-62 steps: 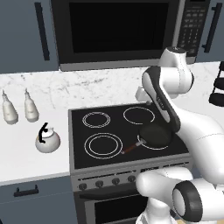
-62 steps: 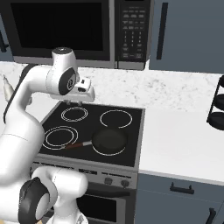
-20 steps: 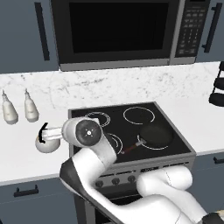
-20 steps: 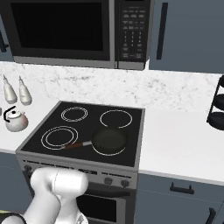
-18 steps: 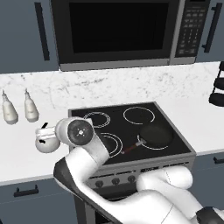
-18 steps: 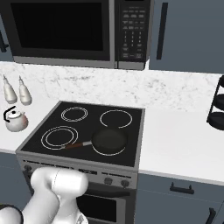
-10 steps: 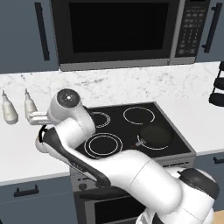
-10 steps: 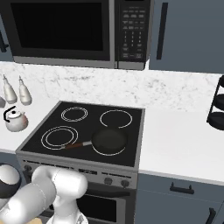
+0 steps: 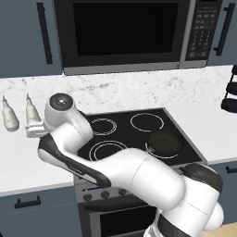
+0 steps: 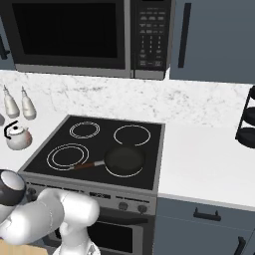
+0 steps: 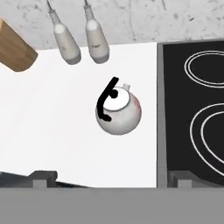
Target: Pick the kettle from the counter and place it on a stove burner. Then turn the burner on.
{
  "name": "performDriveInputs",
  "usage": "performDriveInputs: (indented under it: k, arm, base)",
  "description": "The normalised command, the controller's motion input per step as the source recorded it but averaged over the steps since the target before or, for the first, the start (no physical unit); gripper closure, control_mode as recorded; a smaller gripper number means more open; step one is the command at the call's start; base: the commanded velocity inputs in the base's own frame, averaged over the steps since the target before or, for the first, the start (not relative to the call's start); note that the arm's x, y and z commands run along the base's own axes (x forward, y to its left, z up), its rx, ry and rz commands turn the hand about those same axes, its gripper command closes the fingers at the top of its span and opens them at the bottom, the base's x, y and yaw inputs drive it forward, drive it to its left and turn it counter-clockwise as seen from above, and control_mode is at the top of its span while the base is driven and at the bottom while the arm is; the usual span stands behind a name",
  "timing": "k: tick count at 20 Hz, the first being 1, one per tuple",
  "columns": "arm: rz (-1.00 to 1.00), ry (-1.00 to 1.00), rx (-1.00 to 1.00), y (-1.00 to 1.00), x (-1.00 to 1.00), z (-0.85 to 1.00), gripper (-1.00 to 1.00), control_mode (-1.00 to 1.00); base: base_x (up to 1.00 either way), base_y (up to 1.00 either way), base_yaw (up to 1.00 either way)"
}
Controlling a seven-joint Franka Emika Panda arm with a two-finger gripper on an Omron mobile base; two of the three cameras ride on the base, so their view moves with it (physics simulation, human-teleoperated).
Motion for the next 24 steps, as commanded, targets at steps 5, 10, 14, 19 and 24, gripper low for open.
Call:
performDriveInputs:
  k: [5, 10, 14, 19, 24]
  arm:
    - [-0.01, 0.12, -0.06, 0.45, 0.29, -0.16, -1.0, -1.0]
    - [-0.01, 0.02, -0.11, 0.24, 0.36, -0.14, -1.0, -1.0]
    - [0.0, 0.0, -0.09, 0.1, 0.39, -0.19, -1.0, -1.0]
    - [0.0, 0.06, -0.08, 0.09, 0.28, -0.12, -1.0, -1.0]
    - [0.0, 0.17, -0.11, 0.02, 0.13, -0.21, -1.0, -1.0]
  base:
    - [0.0, 0.0, 0.0]
    - [0.0, 0.0, 0.0]
    - [0.0, 0.0, 0.0]
    - [0.0, 0.0, 0.0]
    - [0.0, 0.0, 0.0]
